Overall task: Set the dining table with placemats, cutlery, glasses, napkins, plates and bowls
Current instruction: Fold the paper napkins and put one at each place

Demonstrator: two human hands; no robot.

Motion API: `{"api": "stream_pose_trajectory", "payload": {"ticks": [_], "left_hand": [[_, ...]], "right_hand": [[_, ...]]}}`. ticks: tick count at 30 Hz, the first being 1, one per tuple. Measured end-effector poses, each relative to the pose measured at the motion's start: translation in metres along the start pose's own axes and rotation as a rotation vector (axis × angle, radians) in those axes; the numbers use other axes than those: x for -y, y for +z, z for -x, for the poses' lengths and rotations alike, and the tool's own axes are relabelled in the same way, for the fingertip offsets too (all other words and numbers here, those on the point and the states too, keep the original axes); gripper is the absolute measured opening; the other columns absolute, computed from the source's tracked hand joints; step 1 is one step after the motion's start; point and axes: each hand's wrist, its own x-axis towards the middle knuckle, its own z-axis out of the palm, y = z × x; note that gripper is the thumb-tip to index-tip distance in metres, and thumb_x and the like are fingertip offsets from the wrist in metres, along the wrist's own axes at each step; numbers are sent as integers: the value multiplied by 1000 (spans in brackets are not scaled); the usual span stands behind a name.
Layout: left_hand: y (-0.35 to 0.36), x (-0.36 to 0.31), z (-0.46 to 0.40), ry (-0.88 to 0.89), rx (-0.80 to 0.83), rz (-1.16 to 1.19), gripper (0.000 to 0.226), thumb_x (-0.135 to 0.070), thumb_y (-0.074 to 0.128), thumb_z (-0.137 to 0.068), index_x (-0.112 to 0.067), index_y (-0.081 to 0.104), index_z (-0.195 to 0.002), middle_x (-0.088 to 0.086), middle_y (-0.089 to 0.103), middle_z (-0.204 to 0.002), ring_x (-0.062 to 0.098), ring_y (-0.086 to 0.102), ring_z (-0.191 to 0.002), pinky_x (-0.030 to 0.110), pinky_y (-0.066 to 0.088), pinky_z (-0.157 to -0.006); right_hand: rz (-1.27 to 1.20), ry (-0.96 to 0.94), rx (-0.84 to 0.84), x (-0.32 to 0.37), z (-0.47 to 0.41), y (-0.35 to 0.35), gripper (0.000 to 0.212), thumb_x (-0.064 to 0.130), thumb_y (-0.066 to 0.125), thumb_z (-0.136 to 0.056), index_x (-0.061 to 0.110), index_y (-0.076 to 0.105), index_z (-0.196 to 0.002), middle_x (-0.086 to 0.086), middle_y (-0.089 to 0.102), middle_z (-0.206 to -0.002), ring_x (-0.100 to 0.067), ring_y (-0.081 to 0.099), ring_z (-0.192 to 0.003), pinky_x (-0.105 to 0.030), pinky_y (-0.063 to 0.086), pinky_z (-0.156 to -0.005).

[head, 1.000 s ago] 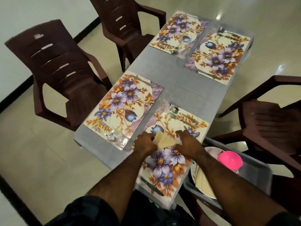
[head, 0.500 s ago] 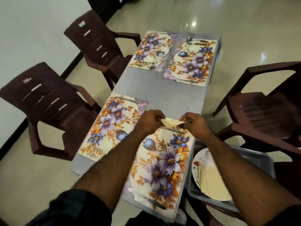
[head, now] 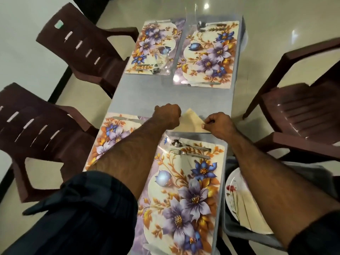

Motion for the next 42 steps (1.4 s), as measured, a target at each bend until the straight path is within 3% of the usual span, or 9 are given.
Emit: {"api": "stream_pose_trajectory", "payload": {"ticks": [3,9,14,21,25,29,33,37,42], "left_hand": [[18,-4,-12,-4,89,-81,29,-28,72,-91,-22,63,-118,3,67,-115,28,63,-110,50,36,-106],[18,-13,-29,32,115,-162,39,-36,79,-88,-21,61,-119,1,63,-106,26,64,-110,50,34,-105],[23,-15,-33,24,163,-175,48,-38,82,-85,-21,60,-123,3,67,-119,27,64,-115,54,32,-109],[1,-7,-15,93,-6,-262,59,-50,78,-86,-22,56,-133,6,66,-126,32,60,-121,57,31,-109],[-12,-15,25,183,-253,-268,52,-47,71,-90,-23,58,-134,6,65,-129,33,55,-125,55,33,-107],[-6,-32,82,277,-388,-196,53,-50,71,-88,-21,62,-132,6,64,-132,32,54,-126,53,37,-106],[39,-48,155,283,-389,-44,49,-47,73,-78,-19,68,-118,8,66,-122,36,59,-115,51,43,-95],[91,-67,226,287,-348,116,46,-48,68,-72,-23,70,-110,3,67,-116,34,62,-108,46,48,-84],[145,-90,293,319,-311,284,50,-50,69,-76,-22,67,-118,7,63,-129,34,56,-118,48,49,-90]], "right_hand": [[105,25,-6,-10,-2,14,17,43,84,-77,34,72,-71,9,75,-83,-17,69,-80,-39,60,-83],[318,56,32,-6,-5,10,21,39,81,-74,21,77,-84,1,73,-85,-21,68,-79,-39,63,-77],[342,71,61,-4,-6,7,21,35,85,-75,22,75,-87,1,73,-87,-20,68,-80,-40,63,-78],[197,28,3,-10,10,-3,36,41,89,-76,24,70,-102,6,65,-99,-15,64,-89,-33,58,-75],[147,4,-78,-24,49,-15,35,42,86,-78,28,67,-105,7,67,-97,-12,65,-84,-38,61,-76],[136,-47,-78,-32,96,-23,39,38,87,-78,29,69,-111,8,62,-109,-9,60,-92,-29,51,-70],[121,-30,-50,-44,156,-30,39,39,82,-79,28,68,-114,5,59,-113,-15,63,-95,-42,60,-82],[159,-18,-63,-79,236,-30,46,31,85,-77,21,69,-119,-2,61,-114,-24,63,-102,-41,55,-90],[207,91,-17,-151,319,-6,51,36,88,-75,21,68,-120,3,56,-115,-24,63,-103,-41,53,-96]]}}
